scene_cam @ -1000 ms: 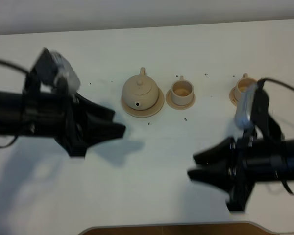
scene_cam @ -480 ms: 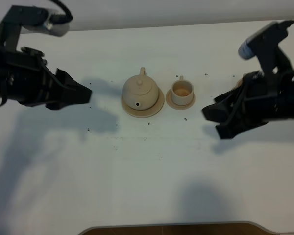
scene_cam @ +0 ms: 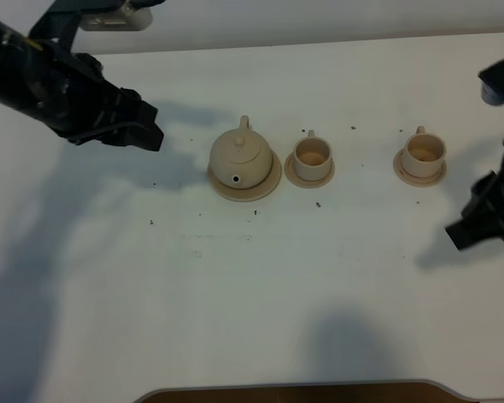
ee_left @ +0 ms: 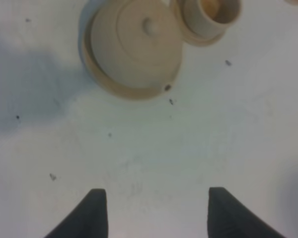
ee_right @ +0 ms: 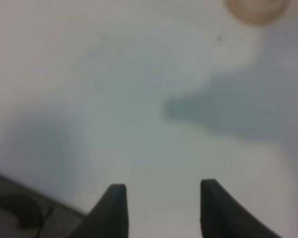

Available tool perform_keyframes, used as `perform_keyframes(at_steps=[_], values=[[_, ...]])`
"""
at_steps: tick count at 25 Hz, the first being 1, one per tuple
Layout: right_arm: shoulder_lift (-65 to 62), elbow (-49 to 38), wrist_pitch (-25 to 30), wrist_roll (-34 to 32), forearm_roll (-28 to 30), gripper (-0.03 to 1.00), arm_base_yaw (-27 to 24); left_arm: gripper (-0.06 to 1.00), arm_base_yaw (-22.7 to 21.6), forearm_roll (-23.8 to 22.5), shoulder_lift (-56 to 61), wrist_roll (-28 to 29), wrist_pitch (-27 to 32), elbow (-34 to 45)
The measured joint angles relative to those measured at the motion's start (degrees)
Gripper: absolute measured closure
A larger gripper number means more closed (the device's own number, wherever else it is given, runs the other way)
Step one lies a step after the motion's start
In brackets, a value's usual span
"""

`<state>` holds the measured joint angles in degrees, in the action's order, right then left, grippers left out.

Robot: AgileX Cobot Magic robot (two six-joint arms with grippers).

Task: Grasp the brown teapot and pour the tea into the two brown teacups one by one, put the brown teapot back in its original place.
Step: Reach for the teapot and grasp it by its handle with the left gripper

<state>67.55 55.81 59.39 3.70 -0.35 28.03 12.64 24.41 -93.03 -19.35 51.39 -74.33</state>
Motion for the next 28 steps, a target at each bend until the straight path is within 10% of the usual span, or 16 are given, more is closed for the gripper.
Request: perform_keyframes(at_steps=[28], values=[[-49.3,-27.6,2.0,4.9,-1.2,0.6,3.7,0.5,0.0,3.0,-11.4,-1.7,-4.3,-5.6]])
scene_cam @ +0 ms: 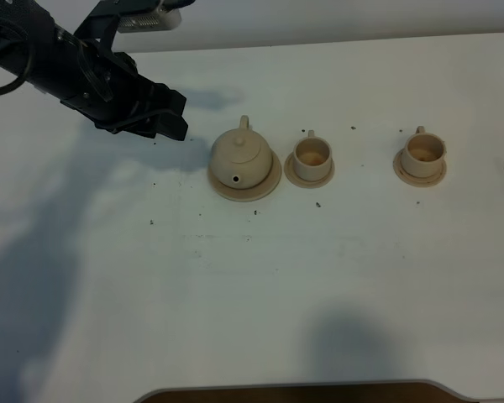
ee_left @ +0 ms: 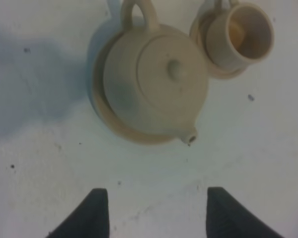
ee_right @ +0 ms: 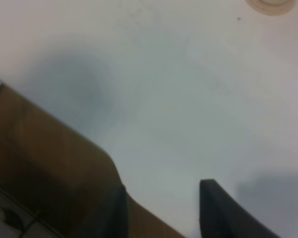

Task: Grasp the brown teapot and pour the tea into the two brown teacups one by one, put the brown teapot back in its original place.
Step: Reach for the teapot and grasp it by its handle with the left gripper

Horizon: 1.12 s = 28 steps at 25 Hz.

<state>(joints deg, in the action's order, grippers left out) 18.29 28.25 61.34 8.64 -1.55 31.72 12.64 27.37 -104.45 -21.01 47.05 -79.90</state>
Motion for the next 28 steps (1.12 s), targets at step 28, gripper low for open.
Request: perform_keyframes(at_steps=[28], values=[[-13.6,0.0,-0.3,0.1,-0.2,0.63,-29.3,0.5,0.0,-0.4,-8.0,-3.0,1.4,-11.8]])
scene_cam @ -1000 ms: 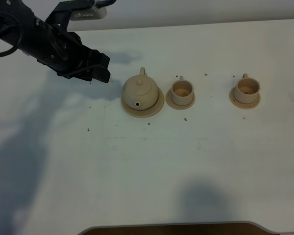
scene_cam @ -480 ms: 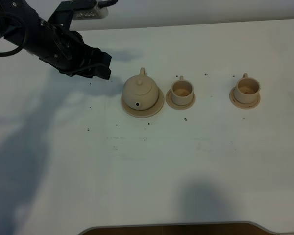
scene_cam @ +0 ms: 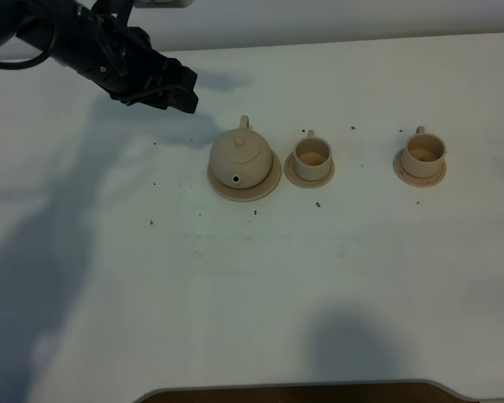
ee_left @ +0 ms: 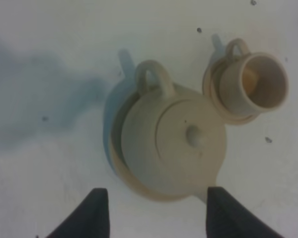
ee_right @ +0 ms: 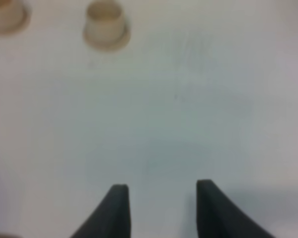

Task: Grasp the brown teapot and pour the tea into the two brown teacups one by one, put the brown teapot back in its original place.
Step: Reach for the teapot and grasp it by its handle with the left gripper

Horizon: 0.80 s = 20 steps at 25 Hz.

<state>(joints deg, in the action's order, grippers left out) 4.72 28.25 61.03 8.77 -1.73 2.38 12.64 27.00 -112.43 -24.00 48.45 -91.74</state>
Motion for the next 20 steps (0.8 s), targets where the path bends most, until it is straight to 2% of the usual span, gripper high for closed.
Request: perform_keyframes(at_steps=[6,13,17,20], values=[[-5.0,0.0,0.0,0.0,0.0,0.66,-2.2,0.5,1.9,-0.3,-2.1,-0.7,1.5,-5.2],[-5.1,0.0,0.0,0.0,-0.1,0.7,-2.3,0.5,5.7,-1.4,-2.3,-2.7,1.3,-6.5],[-5.1,0.0,0.0,0.0,-0.1,0.72,-2.3,0.5,7.2,-2.4,-2.3,0.2,0.3,-6.5],[-5.1,0.0,0.0,0.0,-0.1,0.73,-2.3,0.5,8.6,-4.5,-2.3,4.7,-0.9,-6.5]])
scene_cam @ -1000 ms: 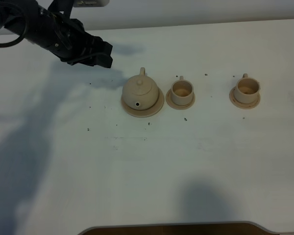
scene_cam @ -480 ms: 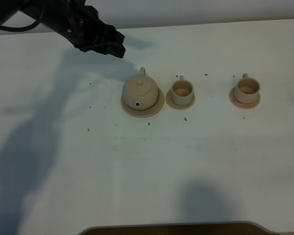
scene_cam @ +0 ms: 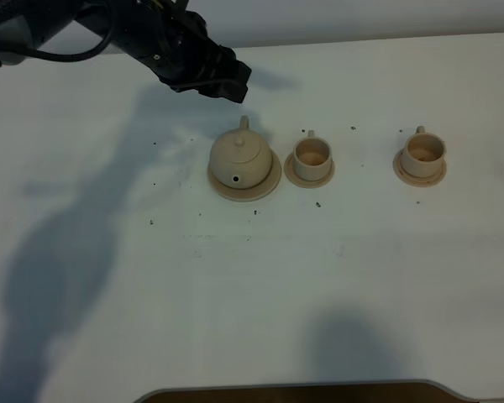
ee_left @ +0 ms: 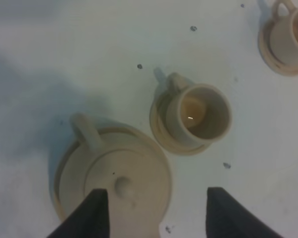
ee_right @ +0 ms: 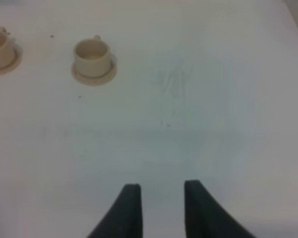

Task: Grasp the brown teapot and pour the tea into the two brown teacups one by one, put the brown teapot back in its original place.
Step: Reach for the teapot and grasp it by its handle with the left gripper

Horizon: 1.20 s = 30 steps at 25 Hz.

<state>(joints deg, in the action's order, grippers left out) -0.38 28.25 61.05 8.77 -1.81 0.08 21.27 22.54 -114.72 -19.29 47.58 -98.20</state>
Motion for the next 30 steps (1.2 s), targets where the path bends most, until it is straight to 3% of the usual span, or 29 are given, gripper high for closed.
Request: perform_keyframes(at_steps=[6,10,22,30], values=[[0.0,0.0,0.0,0.0,0.0,0.73,0.0,0.5,3.2,-7.7,-0.1,14.9,-5.3,0.0],[0.0,0.0,-0.1,0.0,0.0,0.73,0.0,0.5,5.0,-11.4,-2.7,21.0,-7.1,0.0],[0.0,0.0,-0.1,0.0,0.0,0.74,0.0,0.5,5.1,-13.4,-10.3,23.2,-17.3,0.0],[0.0,0.0,-0.1,0.0,0.0,0.74,0.0,0.5,4.5,-13.4,-12.4,23.9,-18.3,0.0]])
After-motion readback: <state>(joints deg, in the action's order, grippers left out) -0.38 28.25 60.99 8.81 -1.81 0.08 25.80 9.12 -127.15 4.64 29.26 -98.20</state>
